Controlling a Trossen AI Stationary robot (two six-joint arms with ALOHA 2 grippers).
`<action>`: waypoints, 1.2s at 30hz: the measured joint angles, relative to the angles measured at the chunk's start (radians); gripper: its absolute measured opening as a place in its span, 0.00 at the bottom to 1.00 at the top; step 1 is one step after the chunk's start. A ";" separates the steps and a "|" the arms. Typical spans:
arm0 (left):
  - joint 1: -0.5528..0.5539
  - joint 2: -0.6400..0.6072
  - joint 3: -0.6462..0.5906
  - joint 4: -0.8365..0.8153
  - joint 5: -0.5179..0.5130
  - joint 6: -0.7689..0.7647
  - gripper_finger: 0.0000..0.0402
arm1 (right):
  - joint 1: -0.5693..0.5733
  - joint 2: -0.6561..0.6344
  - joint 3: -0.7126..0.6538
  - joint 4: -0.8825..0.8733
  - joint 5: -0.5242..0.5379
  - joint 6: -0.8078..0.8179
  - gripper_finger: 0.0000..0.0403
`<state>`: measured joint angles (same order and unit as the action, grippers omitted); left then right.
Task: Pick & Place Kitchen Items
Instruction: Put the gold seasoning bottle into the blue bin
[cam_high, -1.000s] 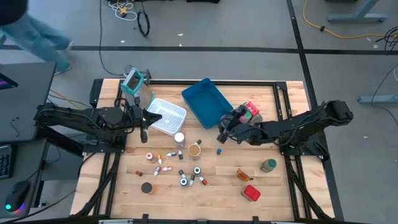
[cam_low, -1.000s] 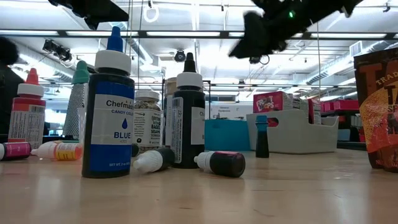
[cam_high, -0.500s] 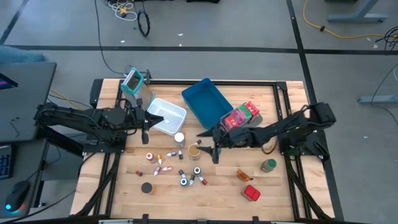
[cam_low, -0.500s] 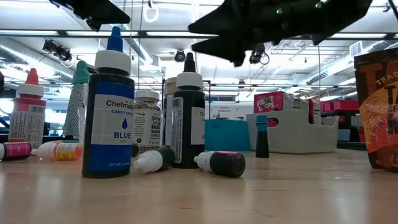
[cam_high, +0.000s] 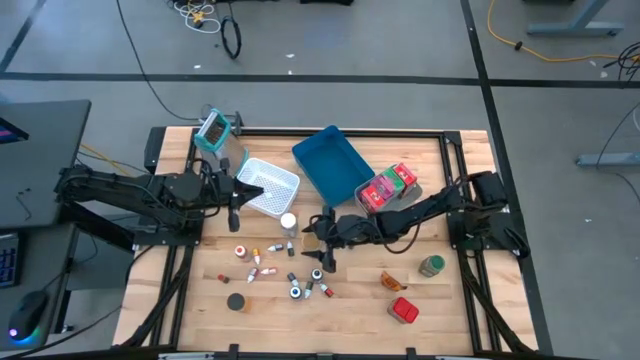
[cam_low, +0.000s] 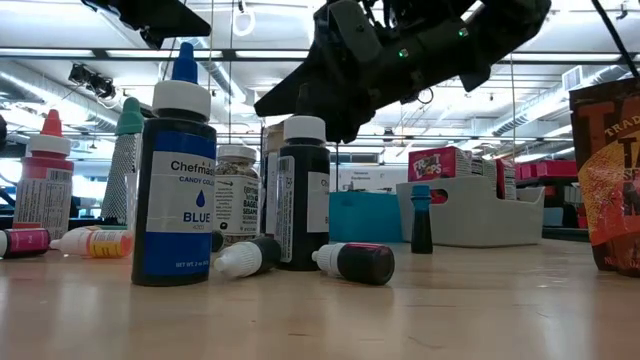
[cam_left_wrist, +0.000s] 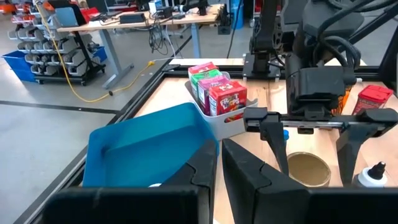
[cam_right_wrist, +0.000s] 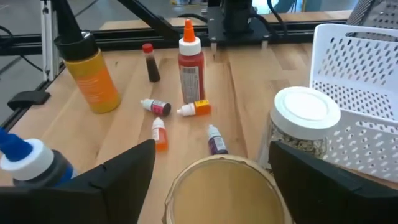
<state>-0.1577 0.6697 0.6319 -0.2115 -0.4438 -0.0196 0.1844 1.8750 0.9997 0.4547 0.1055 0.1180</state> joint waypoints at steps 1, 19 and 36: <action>0.000 0.000 0.000 0.000 0.000 0.000 0.08 | 0.000 0.000 0.000 -0.001 -0.004 0.000 0.81; 0.000 0.000 0.000 -0.001 0.000 0.027 0.08 | -0.003 -0.009 -0.004 -0.016 0.043 -0.044 0.85; 0.000 0.000 0.000 -0.001 0.000 0.022 0.08 | -0.009 -0.009 -0.004 -0.106 0.088 -0.002 0.71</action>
<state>-0.1577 0.6697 0.6319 -0.2127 -0.4442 0.0022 0.1753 1.8664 0.9958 0.3489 0.1936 0.1161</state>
